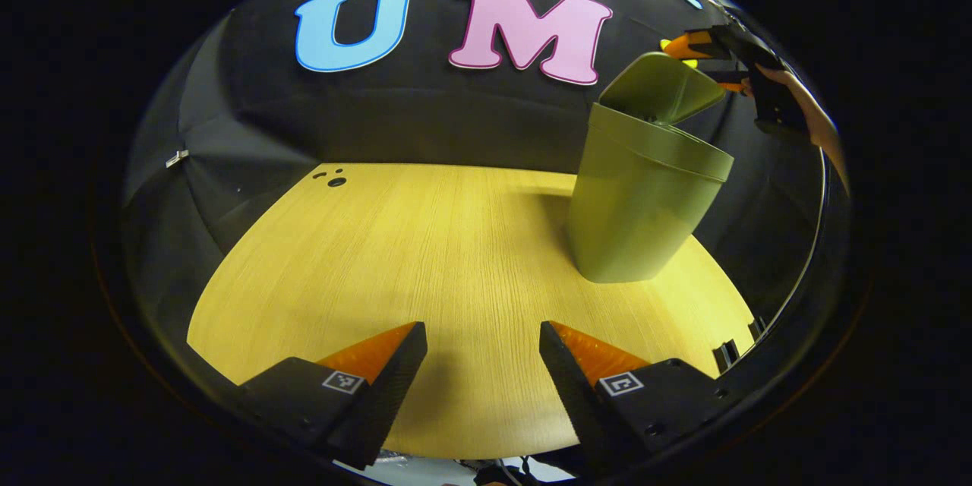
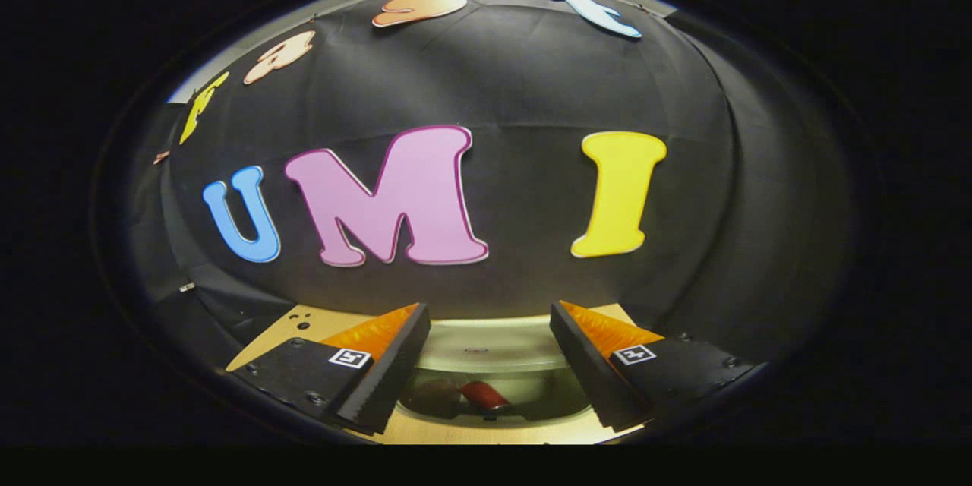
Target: Press the lid of the desktop garbage bin to open it, pick up the crumpled paper on the desktop and throw it into the bin, then pick up the pop can on the desktop and drop it into the bin, and finally close the garbage bin lid.
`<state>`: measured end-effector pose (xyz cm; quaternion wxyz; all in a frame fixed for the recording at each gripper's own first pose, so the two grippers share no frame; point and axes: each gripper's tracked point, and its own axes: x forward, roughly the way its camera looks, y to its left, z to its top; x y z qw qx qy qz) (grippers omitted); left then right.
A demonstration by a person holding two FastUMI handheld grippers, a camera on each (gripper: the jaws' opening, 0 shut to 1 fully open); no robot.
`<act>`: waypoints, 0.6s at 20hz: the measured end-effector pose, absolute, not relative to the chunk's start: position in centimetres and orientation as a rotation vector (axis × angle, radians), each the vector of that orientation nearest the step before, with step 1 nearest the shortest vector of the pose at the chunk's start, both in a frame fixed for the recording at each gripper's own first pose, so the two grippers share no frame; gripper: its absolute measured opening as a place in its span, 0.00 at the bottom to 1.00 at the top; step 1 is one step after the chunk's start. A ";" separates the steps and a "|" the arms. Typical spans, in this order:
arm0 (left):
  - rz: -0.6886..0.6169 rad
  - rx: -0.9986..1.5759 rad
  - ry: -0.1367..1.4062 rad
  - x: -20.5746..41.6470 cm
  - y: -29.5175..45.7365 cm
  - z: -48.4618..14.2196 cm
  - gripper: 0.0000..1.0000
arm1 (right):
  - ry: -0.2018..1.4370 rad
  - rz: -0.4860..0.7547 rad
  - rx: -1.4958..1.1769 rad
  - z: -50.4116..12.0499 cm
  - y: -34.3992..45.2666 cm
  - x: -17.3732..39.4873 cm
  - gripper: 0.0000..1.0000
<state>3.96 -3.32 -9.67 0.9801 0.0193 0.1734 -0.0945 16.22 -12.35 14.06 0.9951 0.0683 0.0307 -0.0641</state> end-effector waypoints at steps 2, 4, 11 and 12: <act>-0.197 0.028 0.352 3.2 -2.8 -10.1 0.96 | 0.111 -0.136 0.162 11.3 -11.7 15.2 1.00; -0.198 0.019 0.364 2.4 -1.9 -10.7 0.92 | 0.150 -0.140 0.175 9.2 -11.1 14.5 0.99; -0.160 0.012 0.372 0.7 2.2 -12.3 0.96 | 0.197 -0.186 0.109 4.5 -10.5 13.0 1.00; -0.149 0.004 0.370 0.5 2.8 -12.3 0.96 | 0.180 -0.192 0.082 4.7 -10.4 13.1 1.00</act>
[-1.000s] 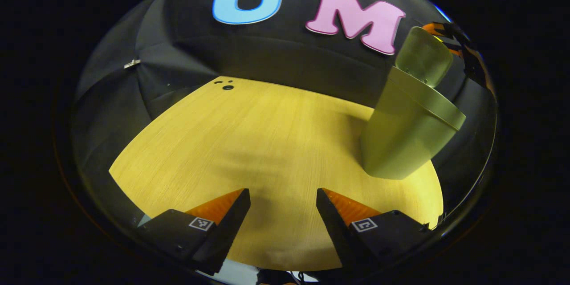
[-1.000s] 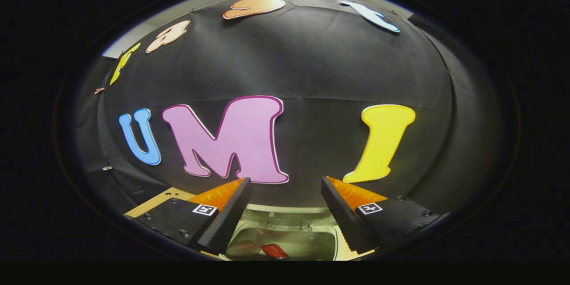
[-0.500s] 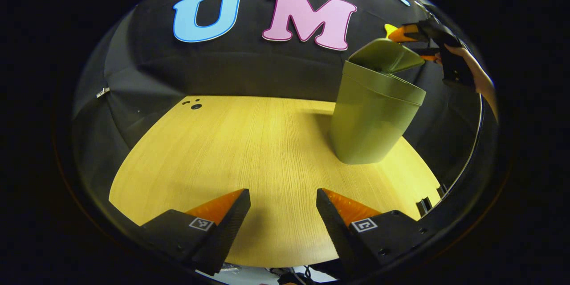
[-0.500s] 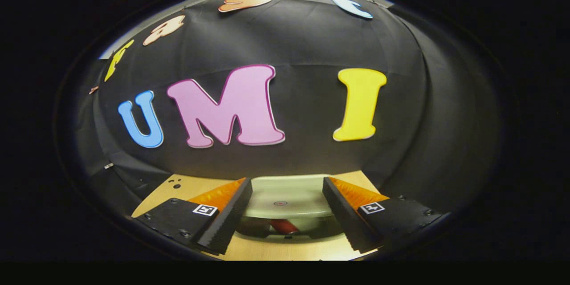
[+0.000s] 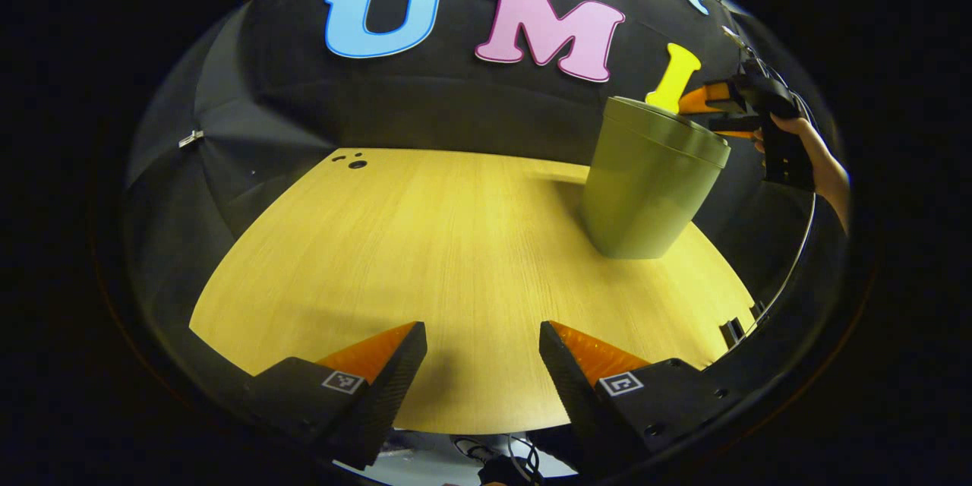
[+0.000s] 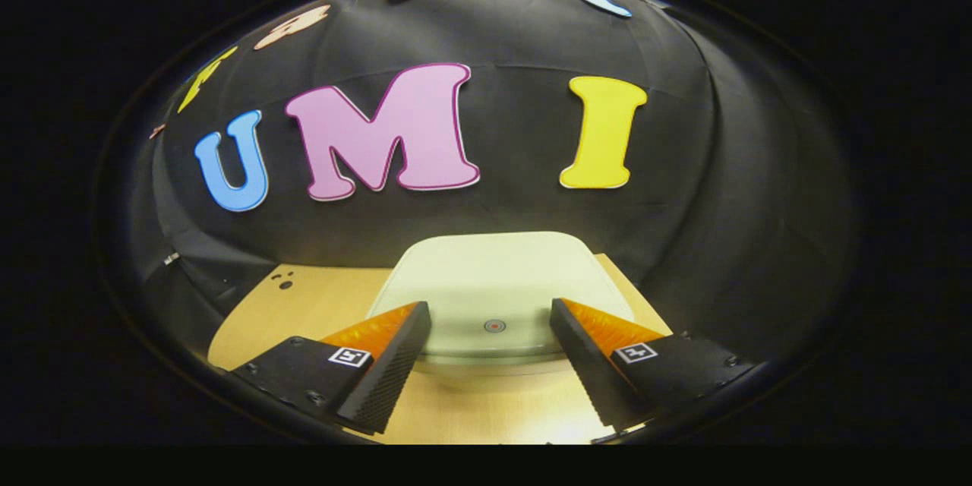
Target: Press the lid of the desktop garbage bin to open it, pick up the crumpled paper on the desktop and throw it into the bin, then pick up the pop can on the desktop and drop it into the bin, and finally close the garbage bin lid.
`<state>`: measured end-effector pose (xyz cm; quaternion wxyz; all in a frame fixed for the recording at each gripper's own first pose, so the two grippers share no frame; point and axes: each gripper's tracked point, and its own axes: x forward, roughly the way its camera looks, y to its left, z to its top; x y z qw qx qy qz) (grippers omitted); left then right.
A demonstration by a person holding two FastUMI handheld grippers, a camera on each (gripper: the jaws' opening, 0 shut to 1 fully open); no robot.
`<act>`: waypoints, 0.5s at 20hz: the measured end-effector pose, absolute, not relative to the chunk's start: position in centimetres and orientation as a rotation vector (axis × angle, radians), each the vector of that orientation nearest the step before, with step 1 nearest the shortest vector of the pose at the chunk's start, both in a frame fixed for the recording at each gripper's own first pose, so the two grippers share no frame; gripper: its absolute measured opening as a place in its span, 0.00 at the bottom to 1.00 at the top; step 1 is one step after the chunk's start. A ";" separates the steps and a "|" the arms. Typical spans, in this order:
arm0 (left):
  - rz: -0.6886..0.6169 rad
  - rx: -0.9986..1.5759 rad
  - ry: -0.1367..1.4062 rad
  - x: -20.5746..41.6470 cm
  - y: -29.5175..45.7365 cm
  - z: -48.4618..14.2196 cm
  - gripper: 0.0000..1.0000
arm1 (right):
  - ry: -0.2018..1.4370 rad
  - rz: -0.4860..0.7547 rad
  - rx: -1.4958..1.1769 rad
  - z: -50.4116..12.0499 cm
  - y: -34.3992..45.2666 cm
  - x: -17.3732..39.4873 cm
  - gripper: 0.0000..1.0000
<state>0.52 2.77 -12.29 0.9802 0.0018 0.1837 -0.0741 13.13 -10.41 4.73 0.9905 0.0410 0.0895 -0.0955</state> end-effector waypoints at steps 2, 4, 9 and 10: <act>-0.116 0.001 0.359 0.3 4.2 -12.0 0.96 | 0.183 -0.194 0.072 4.5 -10.5 13.1 1.00; -0.084 0.001 0.345 -0.1 5.6 -11.5 0.96 | 0.191 -0.186 0.099 4.4 -10.5 13.2 1.00; -0.018 0.000 0.332 -0.6 8.7 -10.8 0.96 | 0.191 -0.167 0.099 4.0 -10.4 13.3 1.00; -0.005 0.003 0.331 -0.7 9.3 -10.8 0.96 | 0.178 -0.162 0.098 4.0 -10.4 13.3 1.00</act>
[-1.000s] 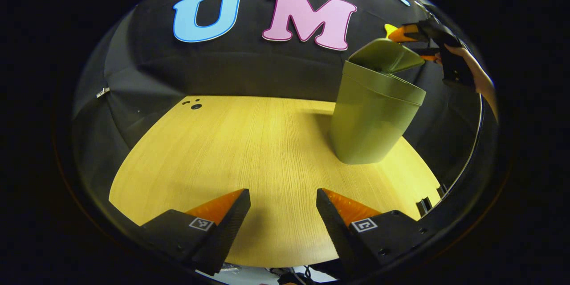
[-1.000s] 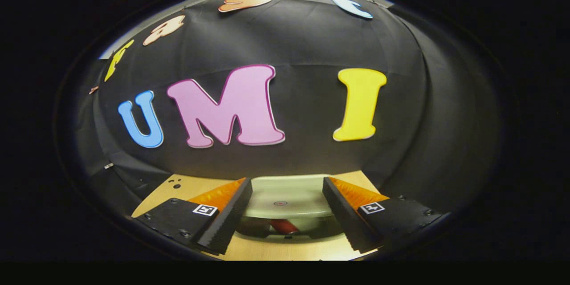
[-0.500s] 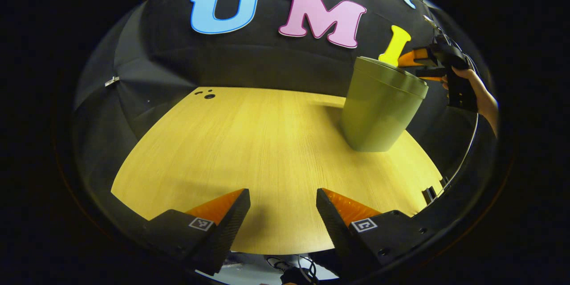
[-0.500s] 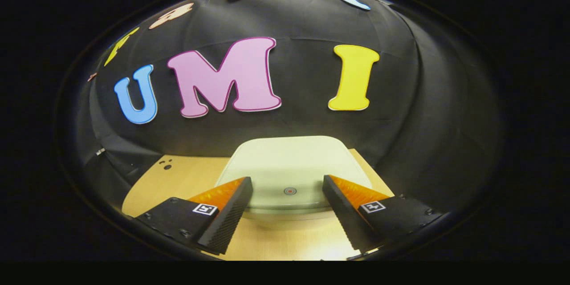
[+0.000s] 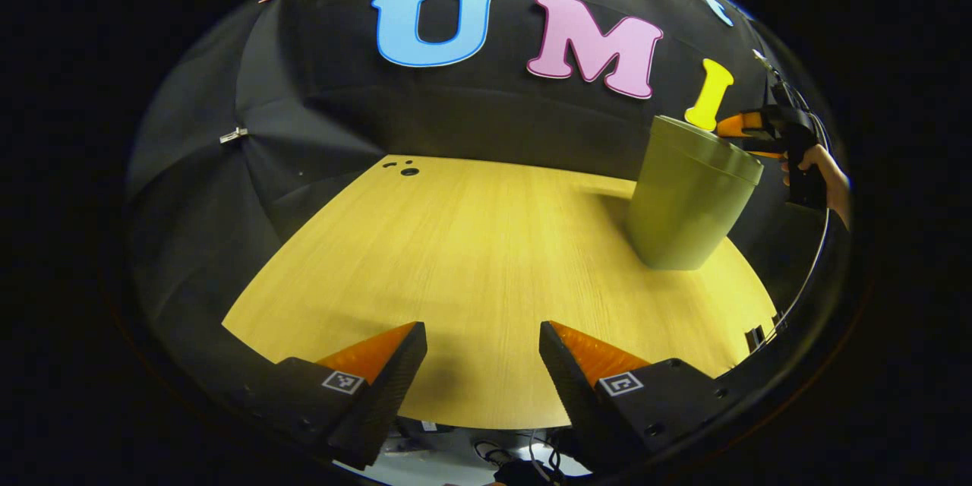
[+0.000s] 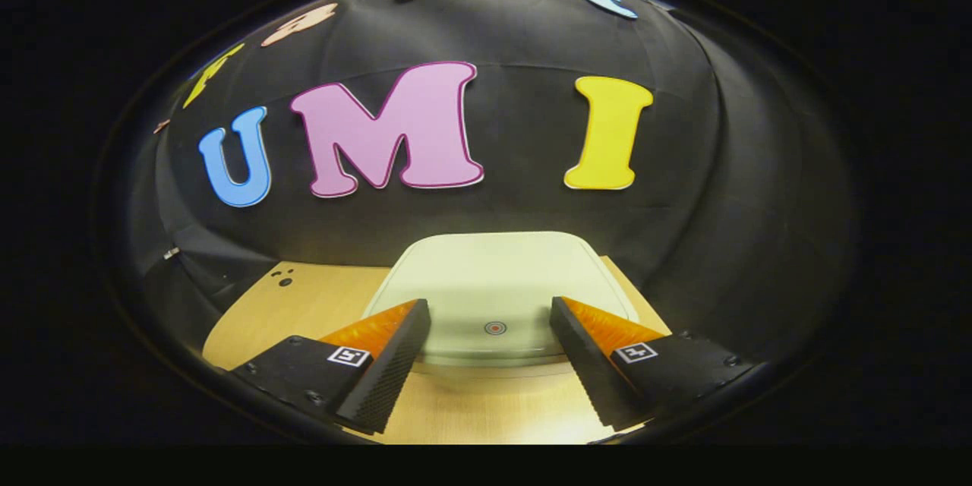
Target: Press the lid of the desktop garbage bin to open it, pick up the crumpled paper on the desktop and throw it into the bin, then pick up the pop can on the desktop and drop it into the bin, and finally close the garbage bin lid.
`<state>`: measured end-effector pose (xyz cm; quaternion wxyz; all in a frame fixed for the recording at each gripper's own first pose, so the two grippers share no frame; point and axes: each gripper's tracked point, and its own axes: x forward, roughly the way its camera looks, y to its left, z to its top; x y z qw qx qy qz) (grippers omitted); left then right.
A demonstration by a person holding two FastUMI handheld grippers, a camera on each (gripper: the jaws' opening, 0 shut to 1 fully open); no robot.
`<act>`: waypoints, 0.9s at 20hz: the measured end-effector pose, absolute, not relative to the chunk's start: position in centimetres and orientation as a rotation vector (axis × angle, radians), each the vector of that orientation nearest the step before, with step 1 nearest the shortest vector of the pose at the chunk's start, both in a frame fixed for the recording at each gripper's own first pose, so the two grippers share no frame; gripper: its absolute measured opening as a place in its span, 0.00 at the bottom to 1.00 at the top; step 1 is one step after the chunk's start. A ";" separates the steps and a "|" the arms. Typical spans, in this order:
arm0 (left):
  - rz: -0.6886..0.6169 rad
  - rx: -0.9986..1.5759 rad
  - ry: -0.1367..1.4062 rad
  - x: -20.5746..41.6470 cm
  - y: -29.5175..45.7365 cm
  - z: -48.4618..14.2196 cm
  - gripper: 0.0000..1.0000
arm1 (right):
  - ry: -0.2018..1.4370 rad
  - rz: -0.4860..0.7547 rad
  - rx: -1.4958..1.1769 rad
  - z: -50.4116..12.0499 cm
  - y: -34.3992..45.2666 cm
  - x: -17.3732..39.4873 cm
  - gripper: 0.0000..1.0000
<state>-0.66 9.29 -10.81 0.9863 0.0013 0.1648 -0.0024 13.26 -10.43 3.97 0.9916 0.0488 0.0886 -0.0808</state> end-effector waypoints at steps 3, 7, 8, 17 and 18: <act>0.019 -0.002 0.329 -0.7 10.1 -10.7 0.96 | 0.172 -0.147 0.062 3.3 -10.2 13.3 1.00; 0.013 -0.002 0.320 -0.2 9.8 -10.1 0.96 | 0.163 -0.117 0.058 3.9 -9.5 13.5 1.00; 0.007 0.000 0.314 0.1 9.5 -9.8 0.96 | 0.150 -0.116 0.063 4.2 -9.5 13.5 1.00; -0.064 0.066 0.121 0.8 6.9 -1.9 0.96 | 0.043 -0.143 0.062 6.4 -6.9 8.3 0.99; -0.071 0.068 0.095 0.6 6.6 -0.7 0.96 | 0.015 -0.138 0.063 7.0 -6.2 7.4 1.00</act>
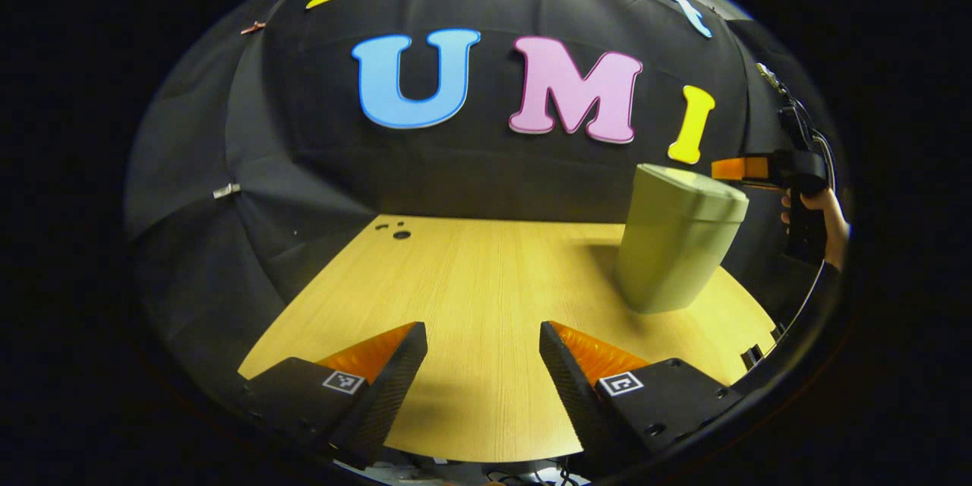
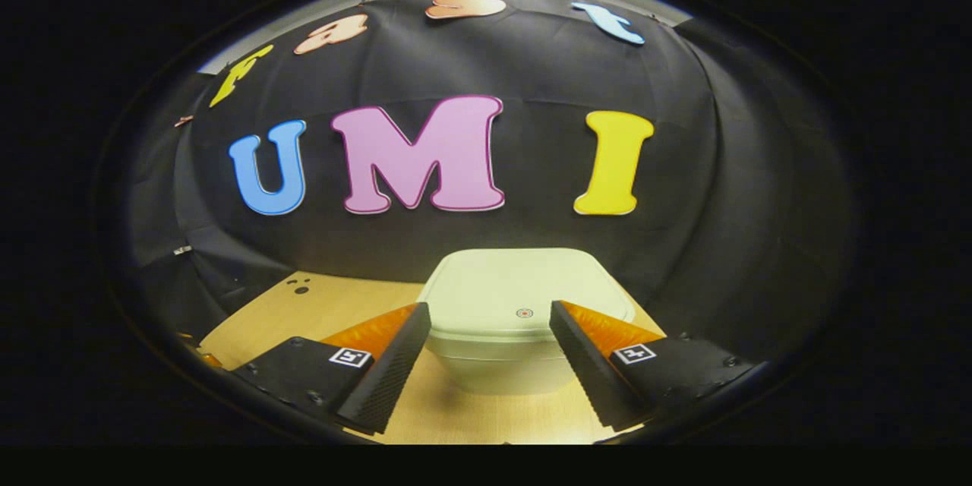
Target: Press the lid of the desktop garbage bin to open it, pick up the crumpled paper on the desktop and throw it into the bin, then pick up the pop can on the desktop and drop it into the bin, and finally close the garbage bin lid.
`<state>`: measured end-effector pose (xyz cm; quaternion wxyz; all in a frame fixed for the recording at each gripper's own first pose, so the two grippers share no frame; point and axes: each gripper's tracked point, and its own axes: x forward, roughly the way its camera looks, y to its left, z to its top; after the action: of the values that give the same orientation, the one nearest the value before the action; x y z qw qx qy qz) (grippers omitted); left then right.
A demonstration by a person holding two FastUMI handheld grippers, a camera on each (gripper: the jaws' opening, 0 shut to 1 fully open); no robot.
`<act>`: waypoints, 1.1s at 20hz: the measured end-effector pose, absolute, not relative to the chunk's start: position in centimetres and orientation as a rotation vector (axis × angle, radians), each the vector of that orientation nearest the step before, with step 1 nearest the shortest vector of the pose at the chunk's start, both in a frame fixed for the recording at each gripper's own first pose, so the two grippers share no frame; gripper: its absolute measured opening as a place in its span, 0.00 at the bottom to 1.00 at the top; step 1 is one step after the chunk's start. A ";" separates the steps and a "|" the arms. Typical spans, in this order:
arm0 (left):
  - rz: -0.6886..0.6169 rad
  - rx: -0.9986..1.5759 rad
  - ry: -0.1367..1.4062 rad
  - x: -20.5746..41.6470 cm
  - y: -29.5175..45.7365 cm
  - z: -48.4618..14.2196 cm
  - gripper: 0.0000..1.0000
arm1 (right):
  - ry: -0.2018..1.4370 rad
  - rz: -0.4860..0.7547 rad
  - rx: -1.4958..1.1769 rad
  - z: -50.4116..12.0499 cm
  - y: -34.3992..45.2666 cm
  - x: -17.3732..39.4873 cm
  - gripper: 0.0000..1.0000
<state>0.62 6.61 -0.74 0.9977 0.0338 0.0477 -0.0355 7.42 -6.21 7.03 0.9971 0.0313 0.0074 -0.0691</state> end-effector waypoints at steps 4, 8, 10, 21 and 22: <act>-0.084 0.053 -0.008 -0.5 6.1 3.1 0.96 | -0.057 -0.123 0.082 8.4 -3.5 3.5 0.99; -0.069 0.074 -0.101 -2.5 6.3 4.6 0.96 | -0.083 -0.110 0.052 7.1 -1.1 -0.4 0.99; -0.062 0.067 -0.104 -3.5 6.3 3.8 0.92 | -0.065 -0.120 0.050 5.6 -0.3 -1.9 0.99; -0.063 0.041 -0.051 -4.8 5.8 -0.3 0.96 | 0.158 -0.043 0.088 -3.6 6.3 -4.7 0.99; -0.065 0.047 -0.057 -4.9 5.7 -0.3 0.96 | 0.167 -0.030 0.077 -3.9 6.8 -4.7 0.99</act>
<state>-4.94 5.72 -0.26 0.9988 0.0237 -0.0287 -0.0325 -4.75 6.81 -3.87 0.9957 0.0382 0.0833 -0.0152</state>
